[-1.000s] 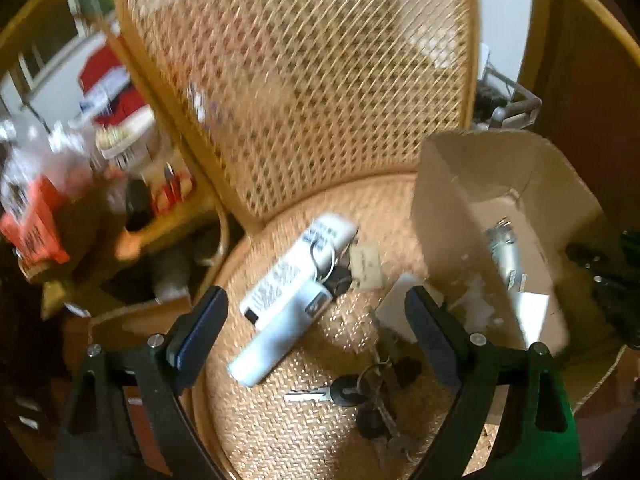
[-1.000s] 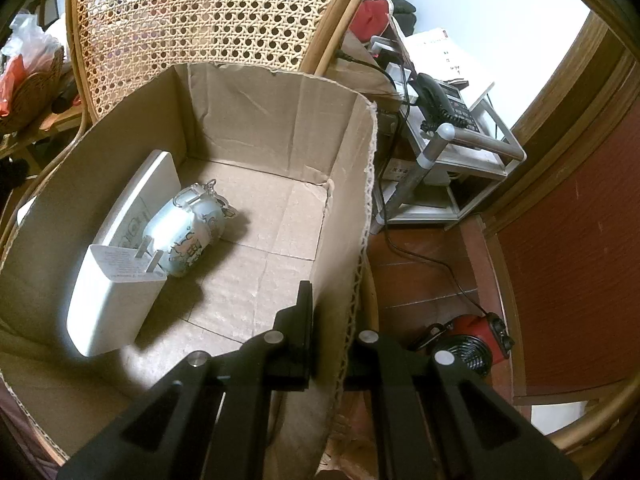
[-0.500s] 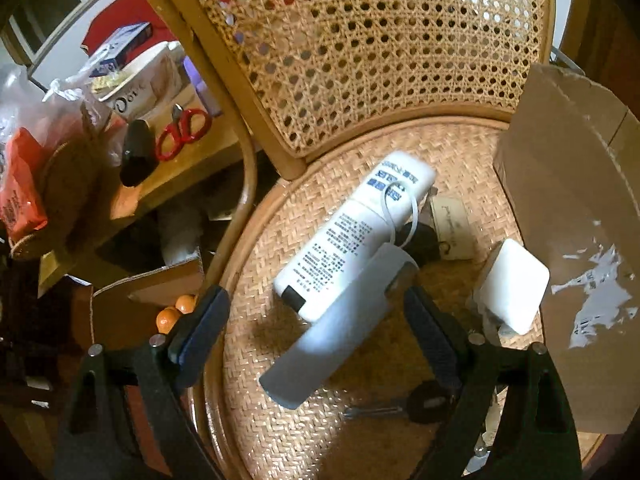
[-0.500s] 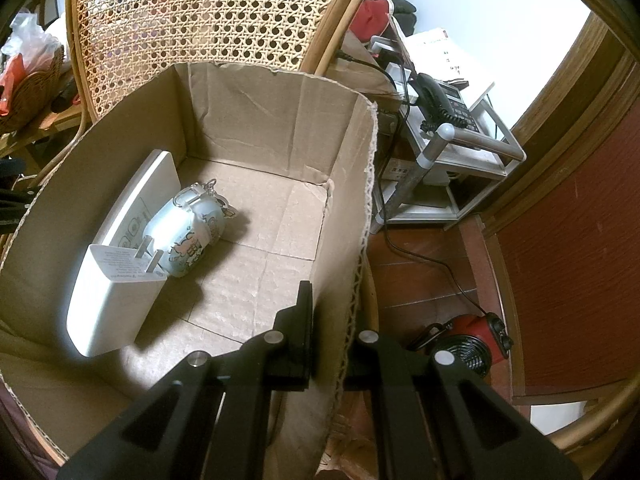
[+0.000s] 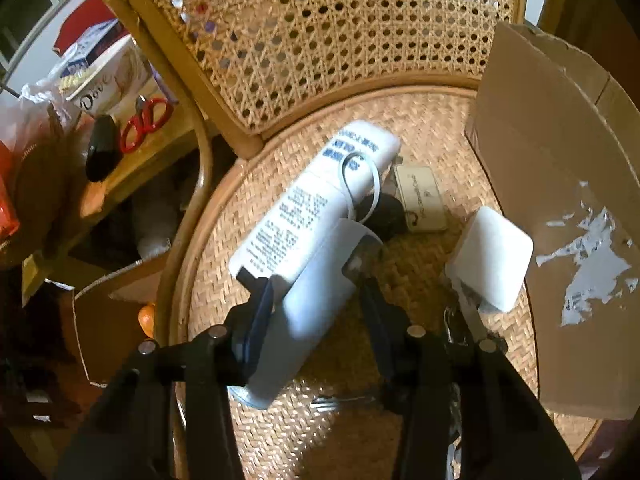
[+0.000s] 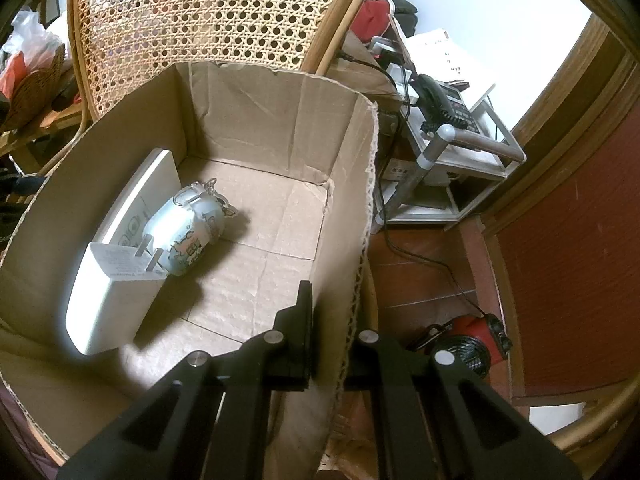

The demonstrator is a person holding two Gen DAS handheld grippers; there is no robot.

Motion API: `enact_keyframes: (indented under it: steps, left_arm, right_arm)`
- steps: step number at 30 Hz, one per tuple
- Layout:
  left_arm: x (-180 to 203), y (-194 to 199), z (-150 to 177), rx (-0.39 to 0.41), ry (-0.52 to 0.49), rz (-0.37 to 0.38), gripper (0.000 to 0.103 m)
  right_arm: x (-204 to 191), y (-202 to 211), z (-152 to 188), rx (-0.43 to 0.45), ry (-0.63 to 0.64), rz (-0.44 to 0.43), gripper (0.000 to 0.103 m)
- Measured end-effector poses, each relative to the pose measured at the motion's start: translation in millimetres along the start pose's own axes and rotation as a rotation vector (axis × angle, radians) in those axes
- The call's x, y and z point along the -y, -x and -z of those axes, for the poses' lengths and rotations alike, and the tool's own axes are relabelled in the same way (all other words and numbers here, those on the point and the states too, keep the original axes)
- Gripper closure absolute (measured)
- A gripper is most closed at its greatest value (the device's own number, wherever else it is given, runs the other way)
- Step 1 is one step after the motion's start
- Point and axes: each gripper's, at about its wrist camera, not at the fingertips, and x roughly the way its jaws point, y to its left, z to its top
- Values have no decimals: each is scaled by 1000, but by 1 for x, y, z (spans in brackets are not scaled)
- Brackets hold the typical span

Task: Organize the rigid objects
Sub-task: 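Close the left tool on the light blue device and lift it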

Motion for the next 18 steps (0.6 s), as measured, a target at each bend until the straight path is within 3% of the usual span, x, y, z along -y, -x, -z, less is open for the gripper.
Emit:
enact_keyframes:
  steps: [5,8,18]
  left_arm:
    - [-4,-3,4,-40,19,36,61]
    - [-5,-1,9,-56,33,77,67]
    - [6,4,19,-34,67,118,70]
  right_arm:
    - [1,-2,1,0,2,3,95]
    - [2,-3,1,0,1,2,94]
    - [2,-5,2,0,2,6,95]
